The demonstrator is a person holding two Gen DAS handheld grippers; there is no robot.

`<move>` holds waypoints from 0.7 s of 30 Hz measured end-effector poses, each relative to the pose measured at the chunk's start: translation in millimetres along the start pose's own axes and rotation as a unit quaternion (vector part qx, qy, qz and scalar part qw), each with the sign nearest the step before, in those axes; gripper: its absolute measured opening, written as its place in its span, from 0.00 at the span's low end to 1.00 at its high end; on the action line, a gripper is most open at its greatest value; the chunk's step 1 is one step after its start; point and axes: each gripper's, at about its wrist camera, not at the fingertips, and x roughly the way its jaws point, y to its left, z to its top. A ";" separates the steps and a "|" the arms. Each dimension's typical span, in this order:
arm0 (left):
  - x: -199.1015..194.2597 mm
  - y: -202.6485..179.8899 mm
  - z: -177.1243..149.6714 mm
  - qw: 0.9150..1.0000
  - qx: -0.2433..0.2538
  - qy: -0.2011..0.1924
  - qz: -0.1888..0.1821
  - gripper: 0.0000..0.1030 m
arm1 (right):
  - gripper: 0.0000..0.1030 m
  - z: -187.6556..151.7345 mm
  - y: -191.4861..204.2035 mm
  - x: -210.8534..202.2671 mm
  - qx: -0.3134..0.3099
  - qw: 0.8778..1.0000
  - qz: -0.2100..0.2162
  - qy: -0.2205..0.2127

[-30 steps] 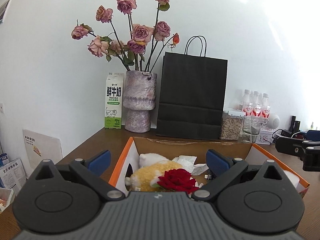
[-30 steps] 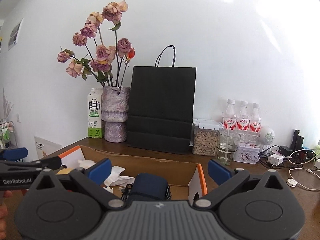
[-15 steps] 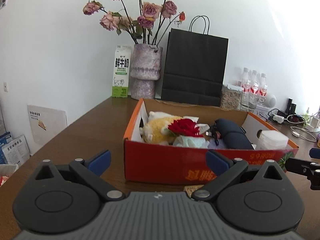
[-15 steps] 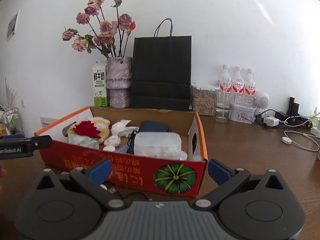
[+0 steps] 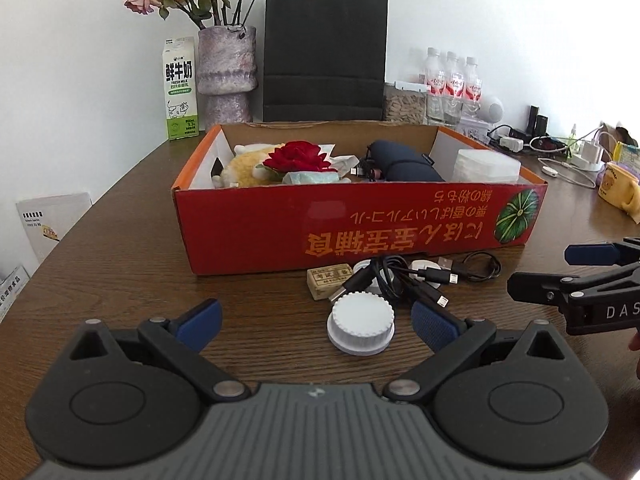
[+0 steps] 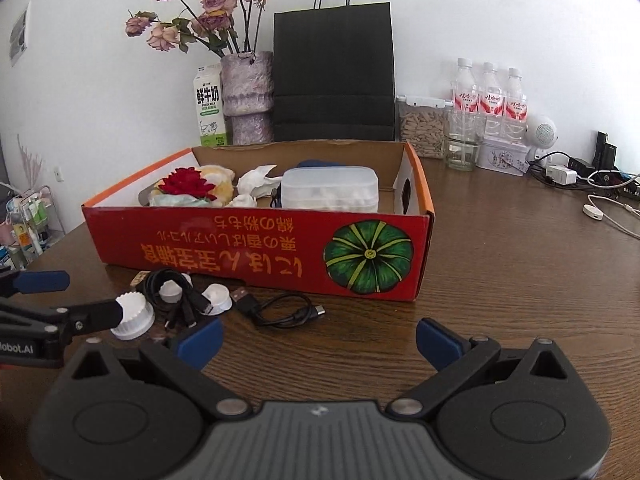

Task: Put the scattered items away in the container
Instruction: 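Grasp the large white bottle cap with the left gripper while the right grasps a black cable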

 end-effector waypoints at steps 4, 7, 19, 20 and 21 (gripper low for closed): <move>7.7 -3.7 -0.1 1.000 0.006 0.016 -0.002 1.00 | 1.00 -2.0 -0.1 6.9 0.000 1.000 0.003 0.020; 12.4 -6.7 1.5 1.000 0.008 0.026 0.002 0.94 | 1.00 -2.8 1.3 9.2 -0.002 1.000 0.003 0.027; 5.6 -1.8 3.9 0.999 -0.019 0.017 -0.028 0.39 | 1.00 -2.8 2.7 12.1 -0.005 0.999 0.007 0.040; 4.4 0.9 4.1 0.999 -0.024 0.016 -0.025 0.39 | 1.00 -2.8 3.1 12.2 -0.007 0.999 0.006 0.040; 3.3 3.5 4.1 0.999 -0.028 0.013 -0.022 0.39 | 1.00 -2.8 3.7 12.6 -0.009 0.999 0.004 0.041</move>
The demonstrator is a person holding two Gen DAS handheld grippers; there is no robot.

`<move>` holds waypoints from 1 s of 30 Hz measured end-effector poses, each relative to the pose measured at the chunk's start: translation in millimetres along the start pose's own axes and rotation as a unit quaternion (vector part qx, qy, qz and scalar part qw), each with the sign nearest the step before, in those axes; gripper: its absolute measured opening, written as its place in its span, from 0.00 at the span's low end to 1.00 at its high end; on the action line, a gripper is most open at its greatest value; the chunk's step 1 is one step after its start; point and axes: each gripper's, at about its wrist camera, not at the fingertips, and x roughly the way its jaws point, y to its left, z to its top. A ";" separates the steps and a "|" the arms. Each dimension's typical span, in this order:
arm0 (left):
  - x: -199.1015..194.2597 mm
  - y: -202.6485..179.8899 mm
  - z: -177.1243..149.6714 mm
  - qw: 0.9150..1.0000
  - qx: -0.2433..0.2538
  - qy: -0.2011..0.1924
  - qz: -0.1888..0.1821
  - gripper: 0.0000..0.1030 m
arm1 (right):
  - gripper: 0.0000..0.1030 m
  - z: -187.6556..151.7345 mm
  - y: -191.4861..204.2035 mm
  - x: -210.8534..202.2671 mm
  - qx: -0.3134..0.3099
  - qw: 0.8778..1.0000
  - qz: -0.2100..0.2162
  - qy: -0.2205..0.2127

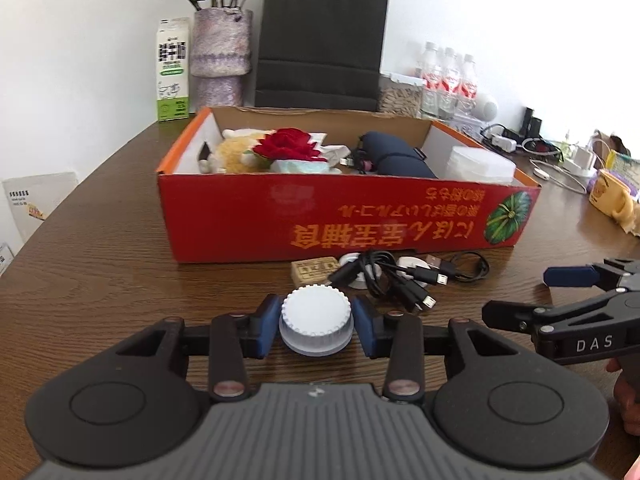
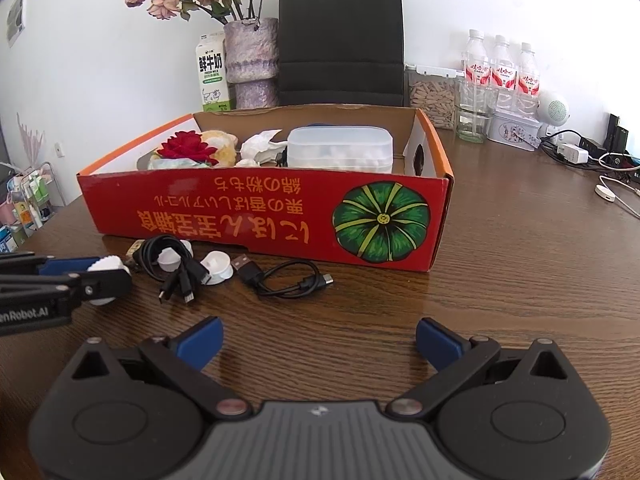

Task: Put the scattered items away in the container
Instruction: 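Grasp the large white bottle cap with the left gripper while the right grasps a black cable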

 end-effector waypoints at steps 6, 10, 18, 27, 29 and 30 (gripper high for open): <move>-7.2 21.9 3.9 0.999 -0.024 -0.016 0.020 0.39 | 1.00 0.6 8.0 -1.9 -0.009 1.000 0.000 -0.010; -9.2 31.7 5.7 0.999 -0.029 -0.024 0.029 0.40 | 0.99 9.3 20.7 -7.0 -0.014 0.999 0.020 -0.025; -11.8 49.7 8.7 0.997 -0.043 -0.041 0.040 0.40 | 0.94 37.1 70.0 3.5 -0.086 0.994 0.049 -0.035; -8.2 65.3 9.3 0.997 -0.053 -0.044 0.039 0.40 | 0.78 44.5 94.3 41.8 -0.087 0.994 0.073 0.002; -5.9 66.5 9.0 0.997 -0.054 -0.042 0.037 0.40 | 0.74 44.3 92.8 43.2 -0.084 0.993 0.078 0.003; -4.8 67.1 8.5 0.997 -0.055 -0.041 0.034 0.40 | 0.71 43.3 92.6 43.5 -0.086 0.993 0.079 0.000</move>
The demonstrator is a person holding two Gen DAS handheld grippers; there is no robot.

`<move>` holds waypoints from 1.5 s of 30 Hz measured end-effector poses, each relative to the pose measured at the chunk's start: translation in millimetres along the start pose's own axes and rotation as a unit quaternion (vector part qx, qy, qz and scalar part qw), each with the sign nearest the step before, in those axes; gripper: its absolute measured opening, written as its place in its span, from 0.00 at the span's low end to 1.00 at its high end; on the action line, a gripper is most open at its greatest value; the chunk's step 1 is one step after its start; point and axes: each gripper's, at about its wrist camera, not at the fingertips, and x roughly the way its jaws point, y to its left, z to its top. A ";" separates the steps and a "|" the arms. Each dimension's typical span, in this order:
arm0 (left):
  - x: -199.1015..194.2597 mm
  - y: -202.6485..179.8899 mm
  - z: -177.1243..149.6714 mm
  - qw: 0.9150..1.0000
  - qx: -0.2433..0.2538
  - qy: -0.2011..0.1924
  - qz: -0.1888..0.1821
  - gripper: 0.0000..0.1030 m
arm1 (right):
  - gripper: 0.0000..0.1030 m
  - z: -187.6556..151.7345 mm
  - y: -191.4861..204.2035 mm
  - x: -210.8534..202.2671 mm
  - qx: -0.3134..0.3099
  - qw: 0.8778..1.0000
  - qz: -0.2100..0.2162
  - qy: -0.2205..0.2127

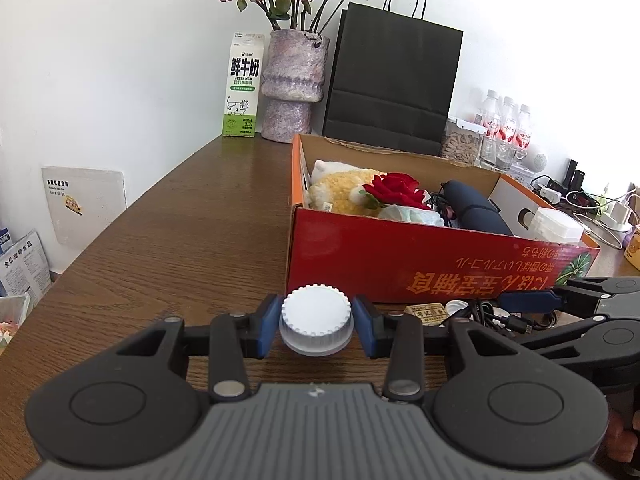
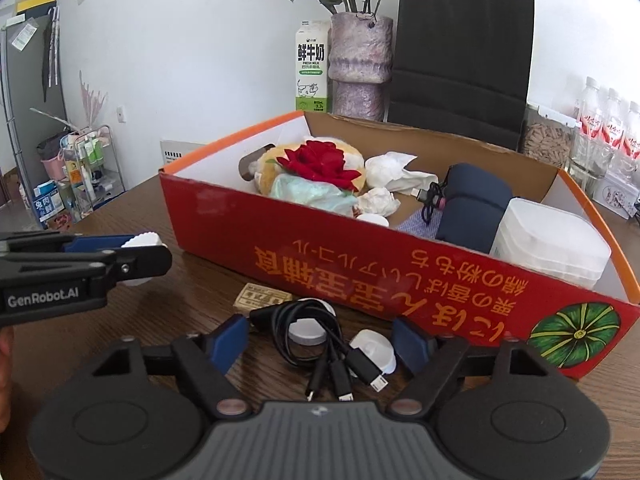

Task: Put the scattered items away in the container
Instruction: 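Grasp the large white bottle cap with the left gripper while the right grasps a black cable, then carry the cap and cable into the box and open both grippers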

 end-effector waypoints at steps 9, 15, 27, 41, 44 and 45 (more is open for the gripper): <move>2.4 4.2 -0.1 1.000 -0.013 0.006 -0.012 0.40 | 0.32 -8.3 7.2 -14.1 -0.033 0.998 0.023 -0.040; 0.8 2.9 -0.1 1.000 -0.011 0.003 -0.004 0.40 | 0.32 -9.3 0.5 -23.2 -0.017 0.998 0.021 -0.057; -19.6 -12.6 19.2 0.999 0.013 -0.038 -0.008 0.40 | 0.32 5.6 -14.0 -56.2 0.009 0.994 0.026 -0.108; 22.1 -84.4 112.8 0.991 0.030 -0.130 -0.023 0.40 | 0.32 85.8 -73.6 -51.9 0.052 0.980 -0.058 -0.184; 59.9 -94.1 117.8 0.992 0.011 -0.121 0.012 0.40 | 0.32 92.9 -91.0 -33.5 0.089 0.976 -0.075 -0.185; 69.3 -95.5 116.3 0.994 0.007 -0.111 0.017 0.40 | 0.32 91.4 -94.8 -28.6 0.097 0.976 -0.075 -0.178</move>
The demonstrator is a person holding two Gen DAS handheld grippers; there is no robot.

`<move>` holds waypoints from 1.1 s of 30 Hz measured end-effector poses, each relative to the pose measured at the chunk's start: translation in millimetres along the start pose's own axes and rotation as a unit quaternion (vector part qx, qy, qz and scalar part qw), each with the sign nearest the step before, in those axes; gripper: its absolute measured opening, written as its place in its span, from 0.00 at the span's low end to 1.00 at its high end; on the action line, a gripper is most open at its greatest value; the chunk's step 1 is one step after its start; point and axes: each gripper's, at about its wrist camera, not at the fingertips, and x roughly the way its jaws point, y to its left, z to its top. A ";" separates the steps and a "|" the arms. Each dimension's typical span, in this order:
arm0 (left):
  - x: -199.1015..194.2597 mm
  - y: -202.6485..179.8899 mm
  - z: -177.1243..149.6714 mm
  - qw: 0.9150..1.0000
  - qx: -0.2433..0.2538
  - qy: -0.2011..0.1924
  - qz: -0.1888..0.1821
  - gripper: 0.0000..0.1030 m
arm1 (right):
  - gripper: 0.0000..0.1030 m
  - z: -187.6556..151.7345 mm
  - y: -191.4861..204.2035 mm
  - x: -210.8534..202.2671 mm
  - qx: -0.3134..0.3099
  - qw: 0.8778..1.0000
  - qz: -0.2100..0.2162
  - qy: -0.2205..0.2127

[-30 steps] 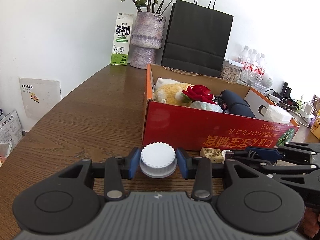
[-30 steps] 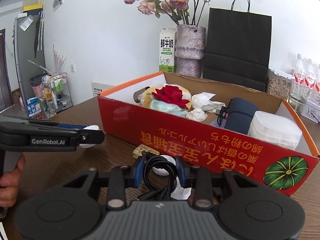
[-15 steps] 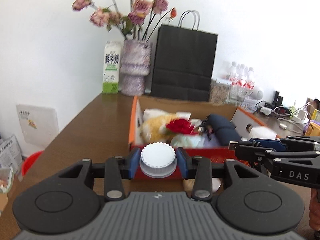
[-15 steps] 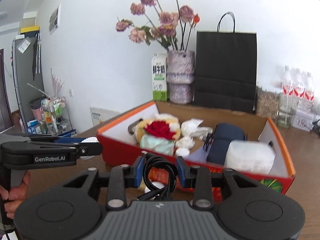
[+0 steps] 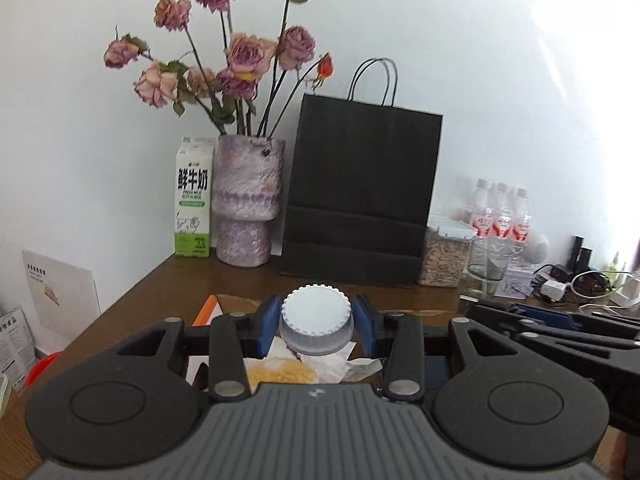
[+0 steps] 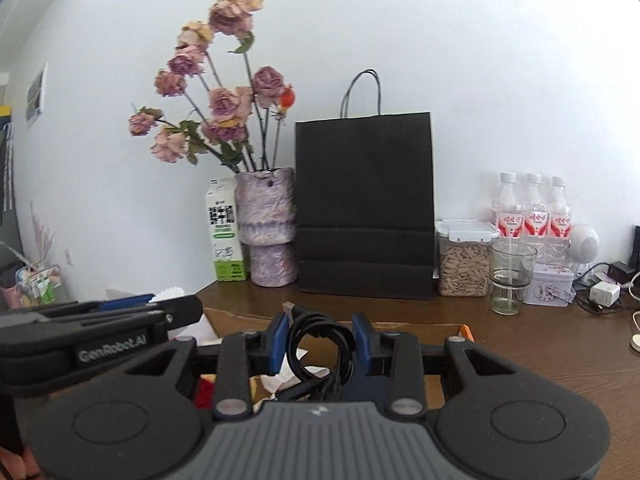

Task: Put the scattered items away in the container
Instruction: 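Carry the cap and cable into the box and open both grippers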

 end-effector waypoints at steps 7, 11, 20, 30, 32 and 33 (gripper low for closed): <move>15.4 2.8 -21.1 0.999 0.019 0.036 -0.012 0.40 | 0.32 -20.4 -3.5 16.5 -0.006 0.999 0.008 0.032; 8.9 3.3 -22.9 0.999 0.024 0.021 -0.004 0.40 | 0.32 -24.1 -1.5 14.9 -0.013 1.000 0.002 0.025; -8.9 11.6 -18.9 0.997 0.021 -0.029 0.061 1.00 | 1.00 -26.3 -13.0 4.4 0.002 0.999 -0.049 0.009; -12.3 20.6 -20.6 0.998 0.008 -0.023 0.055 1.00 | 1.00 -28.2 -10.2 -5.5 -0.002 0.999 -0.041 0.002; -11.7 21.7 -21.4 0.998 0.008 -0.021 0.058 1.00 | 1.00 -28.8 -9.8 -5.8 -0.003 0.999 -0.044 0.003; -11.7 22.6 -22.2 0.998 0.007 -0.020 0.059 1.00 | 1.00 -29.0 -9.9 -5.8 -0.003 0.999 -0.045 0.004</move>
